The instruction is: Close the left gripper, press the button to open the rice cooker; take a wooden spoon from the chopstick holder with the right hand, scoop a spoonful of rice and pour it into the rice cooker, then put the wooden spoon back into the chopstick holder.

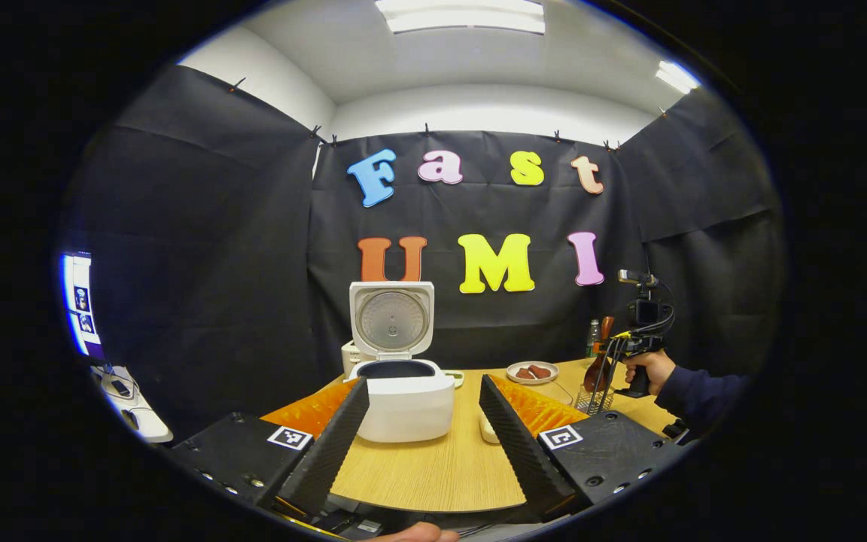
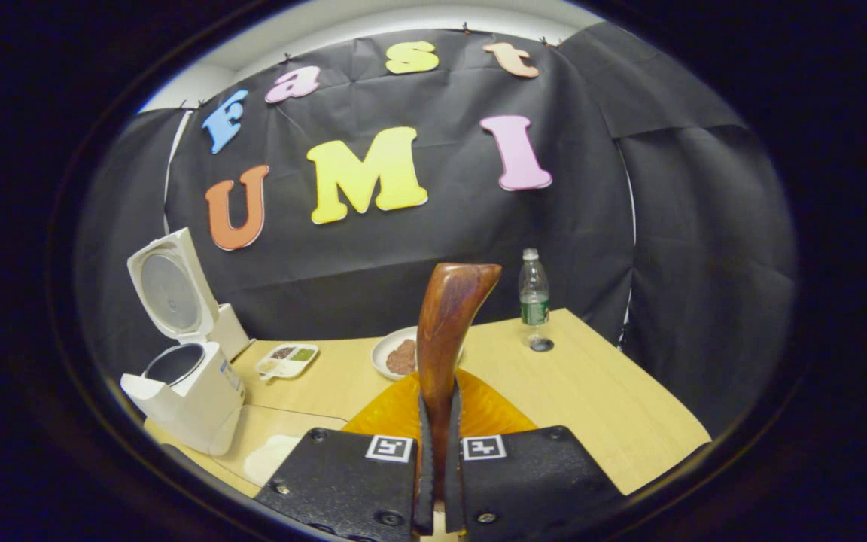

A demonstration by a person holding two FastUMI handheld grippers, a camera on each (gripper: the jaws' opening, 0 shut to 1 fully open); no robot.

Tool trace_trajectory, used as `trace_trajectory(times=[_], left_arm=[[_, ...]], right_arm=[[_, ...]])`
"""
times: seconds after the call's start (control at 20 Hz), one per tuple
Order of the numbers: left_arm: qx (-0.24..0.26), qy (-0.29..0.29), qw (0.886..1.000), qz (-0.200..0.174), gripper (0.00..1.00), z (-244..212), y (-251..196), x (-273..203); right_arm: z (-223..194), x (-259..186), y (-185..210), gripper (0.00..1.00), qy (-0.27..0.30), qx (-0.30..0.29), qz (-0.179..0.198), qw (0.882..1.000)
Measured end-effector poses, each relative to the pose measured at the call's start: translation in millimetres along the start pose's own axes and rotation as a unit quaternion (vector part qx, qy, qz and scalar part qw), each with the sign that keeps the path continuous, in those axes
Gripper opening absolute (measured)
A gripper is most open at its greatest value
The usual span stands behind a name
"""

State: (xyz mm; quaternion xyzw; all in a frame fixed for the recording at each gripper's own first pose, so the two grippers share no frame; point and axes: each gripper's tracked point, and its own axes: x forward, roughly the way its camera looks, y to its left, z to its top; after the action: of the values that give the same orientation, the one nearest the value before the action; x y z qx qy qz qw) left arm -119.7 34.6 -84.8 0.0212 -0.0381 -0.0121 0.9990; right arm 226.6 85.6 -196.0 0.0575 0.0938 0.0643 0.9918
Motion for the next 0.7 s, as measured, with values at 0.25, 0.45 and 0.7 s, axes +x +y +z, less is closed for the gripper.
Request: trace_trajectory(times=[0.25, 0.45, 0.7], left_arm=[[0.005, 0.009, 1.0, 0.006, 0.94, -5.3, 6.4, 0.2], [-0.002, 0.015, 1.0, 0.015, 0.94, -9.0, 13.9, -0.9], [-0.007, 0.021, 1.0, 0.018, 0.94, -16.6, 17.4, -2.6]], right_arm=[[19.7, -11.9, 53.8, 0.11, -0.044, -0.035, 0.015, 0.998], [-3.3, -7.4, 101.2, 0.11, -0.047, -0.051, 0.046, 0.997], [-58.0, 16.7, 127.6, 0.11, -0.025, -0.086, 0.044, 0.995]])
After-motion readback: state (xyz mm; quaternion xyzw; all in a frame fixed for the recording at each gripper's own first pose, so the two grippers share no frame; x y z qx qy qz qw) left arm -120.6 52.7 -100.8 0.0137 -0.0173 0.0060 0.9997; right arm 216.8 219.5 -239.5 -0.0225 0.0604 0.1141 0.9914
